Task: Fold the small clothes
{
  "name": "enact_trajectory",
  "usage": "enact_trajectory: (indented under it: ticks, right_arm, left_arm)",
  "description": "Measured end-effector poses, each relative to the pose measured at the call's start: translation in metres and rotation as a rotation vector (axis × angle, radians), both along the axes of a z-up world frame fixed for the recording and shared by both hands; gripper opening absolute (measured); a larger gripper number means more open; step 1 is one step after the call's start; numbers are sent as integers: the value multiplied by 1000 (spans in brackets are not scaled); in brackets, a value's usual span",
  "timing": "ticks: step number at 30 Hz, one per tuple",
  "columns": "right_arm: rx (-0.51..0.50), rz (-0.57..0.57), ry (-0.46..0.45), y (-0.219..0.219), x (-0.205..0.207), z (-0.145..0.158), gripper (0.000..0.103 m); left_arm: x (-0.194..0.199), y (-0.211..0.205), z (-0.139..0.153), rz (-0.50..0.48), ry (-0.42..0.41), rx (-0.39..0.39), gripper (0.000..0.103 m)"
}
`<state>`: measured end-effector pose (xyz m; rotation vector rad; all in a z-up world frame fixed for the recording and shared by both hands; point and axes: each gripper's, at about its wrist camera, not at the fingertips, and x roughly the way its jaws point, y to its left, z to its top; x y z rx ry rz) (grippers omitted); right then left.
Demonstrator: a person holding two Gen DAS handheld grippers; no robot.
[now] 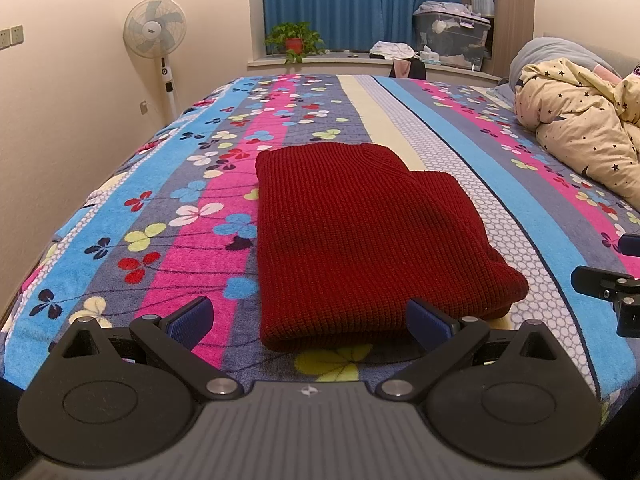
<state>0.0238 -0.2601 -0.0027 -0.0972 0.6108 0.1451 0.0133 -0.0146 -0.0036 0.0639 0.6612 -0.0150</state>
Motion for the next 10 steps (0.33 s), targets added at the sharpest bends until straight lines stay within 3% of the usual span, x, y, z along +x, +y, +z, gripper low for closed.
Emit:
enact_trajectory:
  ticks: [10]
  right_arm:
    - [0,-1,0,0,0,0,92]
  left_arm:
    - [0,2,1,-10,-2,4,102]
